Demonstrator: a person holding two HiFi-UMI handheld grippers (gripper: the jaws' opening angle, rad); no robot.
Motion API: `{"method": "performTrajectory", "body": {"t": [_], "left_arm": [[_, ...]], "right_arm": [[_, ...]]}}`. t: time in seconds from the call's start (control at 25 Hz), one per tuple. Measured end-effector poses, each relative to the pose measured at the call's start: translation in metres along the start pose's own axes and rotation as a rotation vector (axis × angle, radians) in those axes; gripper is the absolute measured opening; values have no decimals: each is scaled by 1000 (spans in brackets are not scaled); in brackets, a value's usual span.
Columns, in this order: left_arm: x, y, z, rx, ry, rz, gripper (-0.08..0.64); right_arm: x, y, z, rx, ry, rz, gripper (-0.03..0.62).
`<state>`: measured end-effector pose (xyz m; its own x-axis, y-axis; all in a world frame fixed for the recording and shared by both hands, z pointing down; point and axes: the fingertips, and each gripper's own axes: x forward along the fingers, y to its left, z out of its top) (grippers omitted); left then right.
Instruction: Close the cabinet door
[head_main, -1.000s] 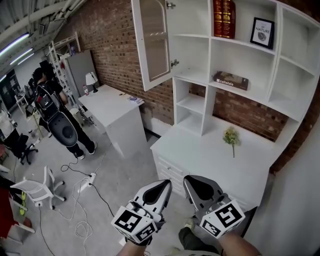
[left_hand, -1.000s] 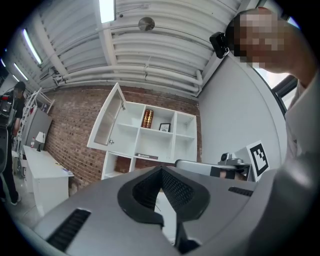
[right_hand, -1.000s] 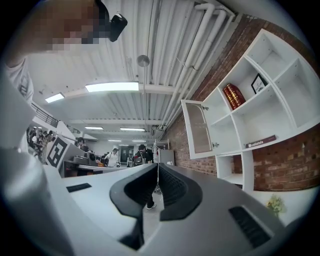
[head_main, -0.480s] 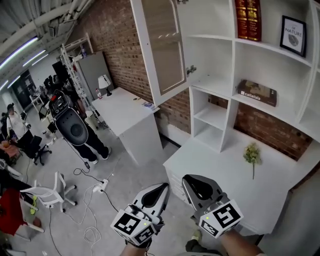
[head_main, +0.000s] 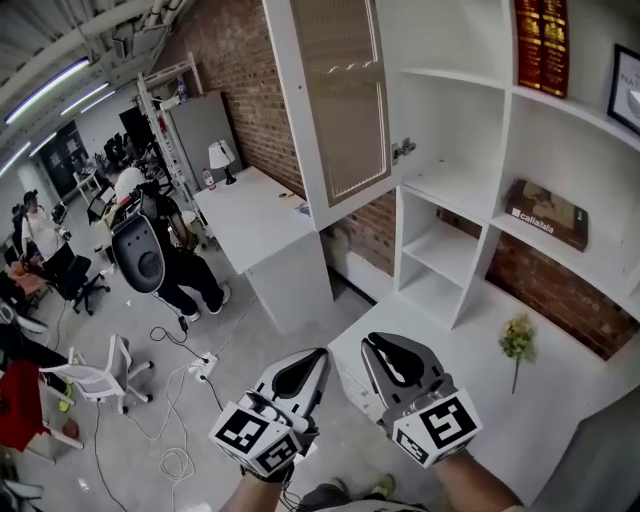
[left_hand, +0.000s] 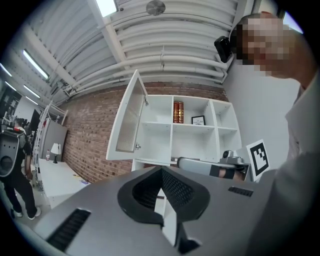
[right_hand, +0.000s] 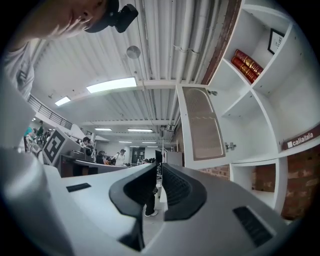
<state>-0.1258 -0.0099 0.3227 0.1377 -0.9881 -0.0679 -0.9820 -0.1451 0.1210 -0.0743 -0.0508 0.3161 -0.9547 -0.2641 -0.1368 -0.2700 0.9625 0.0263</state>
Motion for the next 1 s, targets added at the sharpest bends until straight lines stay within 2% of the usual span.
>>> {"method": "performTrajectory", "body": {"t": [0.28,0.56,0.84,1.0], "left_arm": [[31,54,22,11,-52,-5,11],[79,129,38,30,-81,-75,11],[123,208,37,45,-54,-136,11],[142,233,30,28,-40,-187,11]], "right_arm": [[49,-22,-2,-54,11,-35,20],[129,-52,-1,-111,8,-124,26],[218,-74,-10,-156,24,-223,115],[249,-96,-5,-215,21,-334,139]]}}
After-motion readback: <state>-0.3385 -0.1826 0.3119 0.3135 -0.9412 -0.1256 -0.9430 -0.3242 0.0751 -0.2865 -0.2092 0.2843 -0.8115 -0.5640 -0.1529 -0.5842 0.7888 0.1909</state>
